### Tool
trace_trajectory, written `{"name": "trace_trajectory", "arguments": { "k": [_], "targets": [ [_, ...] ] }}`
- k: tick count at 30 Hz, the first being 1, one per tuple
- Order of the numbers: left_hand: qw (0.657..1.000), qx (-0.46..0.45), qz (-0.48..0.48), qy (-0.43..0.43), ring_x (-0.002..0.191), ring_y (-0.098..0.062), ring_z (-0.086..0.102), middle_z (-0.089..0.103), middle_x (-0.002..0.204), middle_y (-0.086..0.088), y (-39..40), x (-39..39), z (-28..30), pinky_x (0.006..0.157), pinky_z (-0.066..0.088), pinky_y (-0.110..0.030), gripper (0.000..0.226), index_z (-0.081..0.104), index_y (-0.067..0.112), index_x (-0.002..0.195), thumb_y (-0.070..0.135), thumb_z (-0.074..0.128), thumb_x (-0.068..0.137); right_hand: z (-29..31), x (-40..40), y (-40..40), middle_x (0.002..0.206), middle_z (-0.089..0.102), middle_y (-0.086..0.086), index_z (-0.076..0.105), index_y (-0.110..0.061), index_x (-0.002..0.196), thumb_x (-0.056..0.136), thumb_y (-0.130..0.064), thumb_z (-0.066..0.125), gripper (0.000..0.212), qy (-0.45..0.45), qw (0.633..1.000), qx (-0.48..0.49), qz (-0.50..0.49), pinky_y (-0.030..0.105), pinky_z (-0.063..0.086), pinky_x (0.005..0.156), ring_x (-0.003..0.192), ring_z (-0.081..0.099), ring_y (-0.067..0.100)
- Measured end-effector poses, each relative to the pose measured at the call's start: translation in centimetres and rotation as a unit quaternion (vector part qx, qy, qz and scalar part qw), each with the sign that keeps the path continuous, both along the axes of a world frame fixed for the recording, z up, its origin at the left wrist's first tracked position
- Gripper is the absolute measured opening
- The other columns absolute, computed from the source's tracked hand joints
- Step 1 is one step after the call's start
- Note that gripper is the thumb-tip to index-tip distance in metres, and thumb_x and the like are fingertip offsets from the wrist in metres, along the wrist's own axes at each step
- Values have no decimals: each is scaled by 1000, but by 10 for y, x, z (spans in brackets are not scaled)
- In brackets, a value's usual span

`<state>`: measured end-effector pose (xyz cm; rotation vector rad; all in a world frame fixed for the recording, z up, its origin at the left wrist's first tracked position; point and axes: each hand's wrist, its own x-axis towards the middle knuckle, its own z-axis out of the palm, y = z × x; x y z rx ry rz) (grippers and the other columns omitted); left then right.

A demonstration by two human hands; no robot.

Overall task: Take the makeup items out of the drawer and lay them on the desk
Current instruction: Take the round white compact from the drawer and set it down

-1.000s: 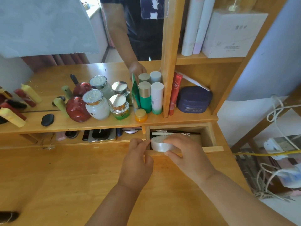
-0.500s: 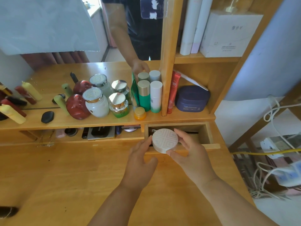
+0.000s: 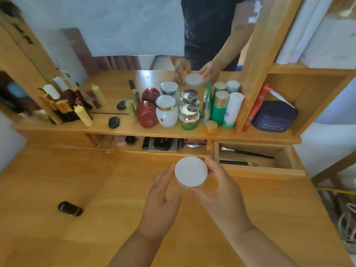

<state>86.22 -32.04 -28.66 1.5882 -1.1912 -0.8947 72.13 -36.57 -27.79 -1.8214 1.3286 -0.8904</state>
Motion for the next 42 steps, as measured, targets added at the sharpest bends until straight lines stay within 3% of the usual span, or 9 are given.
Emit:
{"name": "trace_trajectory", "arguments": {
  "k": [6,15,19,22,26,29,31,34,42],
  "targets": [
    [996,51,69,6,114,18,39,50,127,13,58,56,-22,83,32,3,68,31,26,138,-7,50,81,-24,65,42,126,46,-15,39,-29,132,68,-25,81,76,27,998,8,57,9,32,91,117,45,5],
    [990,104,92,34,103,12,51,56,117,20,110,114,-46,79,41,-1,63,44,40,112,-12,45,76,-61,136,92,118,44,-18,42,-27,130,69,-32,79,71,41,996,40,64,-1,30,83,110,44,-1],
    [988,111,100,38,97,8,55,59,115,13,118,133,-52,79,45,-4,59,48,32,117,-10,48,75,-72,160,106,121,45,-17,41,-28,130,71,-28,77,69,43,996,55,47,8,35,88,114,45,2],
    [988,108,103,29,103,6,53,54,120,13,121,146,-55,86,45,-13,62,48,32,120,-10,49,74,-75,174,112,126,46,-13,41,-27,129,73,-24,76,67,45,996,61,39,20,39,96,117,44,4],
    [988,121,95,-1,119,-2,44,46,125,15,123,156,-59,97,36,-20,67,42,37,122,-10,47,74,-78,183,118,124,49,-12,43,-26,128,74,-21,74,62,47,996,65,37,17,40,93,113,47,3],
    [988,128,83,-21,123,-4,41,44,129,16,123,161,-65,88,33,-3,71,40,37,125,-11,46,73,-81,186,122,120,49,-13,43,-28,127,74,-22,74,61,52,996,62,30,8,38,84,108,47,1],
    [988,135,77,-23,124,-3,39,43,131,16,123,163,-67,79,31,7,72,39,34,130,-10,45,74,-82,187,122,120,48,-13,43,-27,127,74,-20,74,62,52,996,63,25,10,37,84,108,48,2],
    [989,132,68,-26,125,-2,36,41,131,16,122,163,-66,78,29,9,74,36,29,135,-11,45,74,-83,189,122,121,47,-12,42,-26,128,74,-18,74,63,55,996,64,22,15,38,88,110,47,3],
    [986,128,76,-73,132,1,24,29,139,17,123,155,-60,100,24,-14,78,25,28,141,-10,46,76,-78,183,119,121,45,-19,41,-31,127,74,-21,73,63,64,995,61,34,14,38,90,114,46,0]
  ]
}}
